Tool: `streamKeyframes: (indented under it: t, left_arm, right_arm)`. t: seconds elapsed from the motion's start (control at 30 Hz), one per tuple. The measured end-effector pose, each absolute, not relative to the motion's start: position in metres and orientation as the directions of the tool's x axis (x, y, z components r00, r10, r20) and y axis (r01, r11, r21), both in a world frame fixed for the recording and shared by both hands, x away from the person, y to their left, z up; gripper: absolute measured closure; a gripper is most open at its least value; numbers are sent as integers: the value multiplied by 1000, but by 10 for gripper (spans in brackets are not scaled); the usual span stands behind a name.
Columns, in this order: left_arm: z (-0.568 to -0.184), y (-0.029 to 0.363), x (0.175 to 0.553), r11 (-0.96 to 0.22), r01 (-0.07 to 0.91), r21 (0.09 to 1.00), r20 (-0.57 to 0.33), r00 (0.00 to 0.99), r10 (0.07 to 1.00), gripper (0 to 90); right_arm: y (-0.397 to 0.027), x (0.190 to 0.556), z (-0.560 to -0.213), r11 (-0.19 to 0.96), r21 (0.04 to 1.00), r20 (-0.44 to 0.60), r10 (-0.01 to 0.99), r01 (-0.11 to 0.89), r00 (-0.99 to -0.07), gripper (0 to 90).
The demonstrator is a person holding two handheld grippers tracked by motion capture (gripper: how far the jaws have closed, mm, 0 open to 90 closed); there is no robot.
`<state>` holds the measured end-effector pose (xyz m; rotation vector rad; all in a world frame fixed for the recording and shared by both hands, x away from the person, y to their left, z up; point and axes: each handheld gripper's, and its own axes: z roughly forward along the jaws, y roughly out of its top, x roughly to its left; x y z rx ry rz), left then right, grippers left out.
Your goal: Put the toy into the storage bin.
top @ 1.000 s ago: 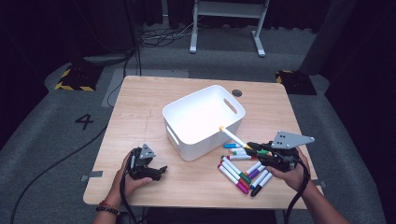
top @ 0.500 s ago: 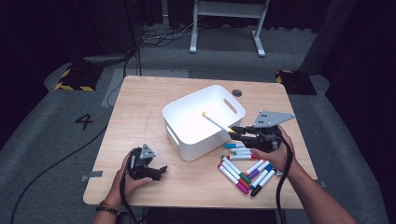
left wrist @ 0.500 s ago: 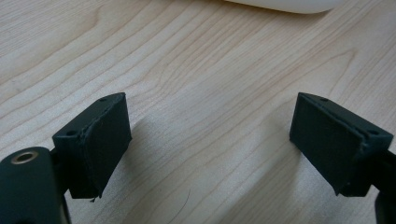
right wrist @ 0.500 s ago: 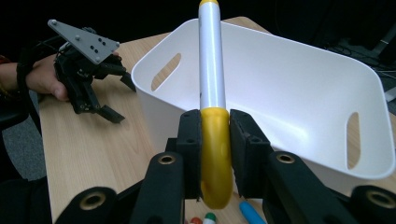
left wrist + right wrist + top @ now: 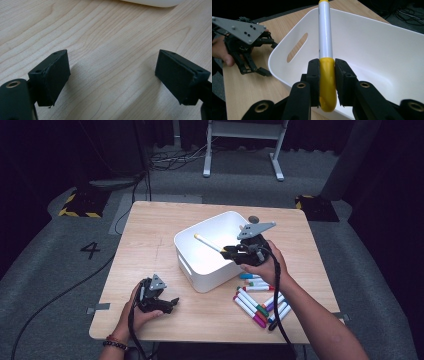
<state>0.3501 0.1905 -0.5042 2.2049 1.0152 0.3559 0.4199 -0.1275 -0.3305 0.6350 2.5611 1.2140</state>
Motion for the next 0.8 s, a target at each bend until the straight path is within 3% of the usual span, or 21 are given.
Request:
streamKeyframes:
  t: [0.33,0.67,0.8]
  left_arm:
    - [-504,191,350,-470,567,677,-31,659,751,127]
    - [-504,191,350,-470,566,677,-30,659,751,127]
    - [-504,191,350,-470,567,677,-30,659,751,127]
  right_arm:
    - [-91,434,-341,624,717,-15,458,310,-889,750]
    - [-69,443,-356,652,646,9,514,397,-858,749]
    - [-63,444,-360,661,651,-5,496,373,-868,744]
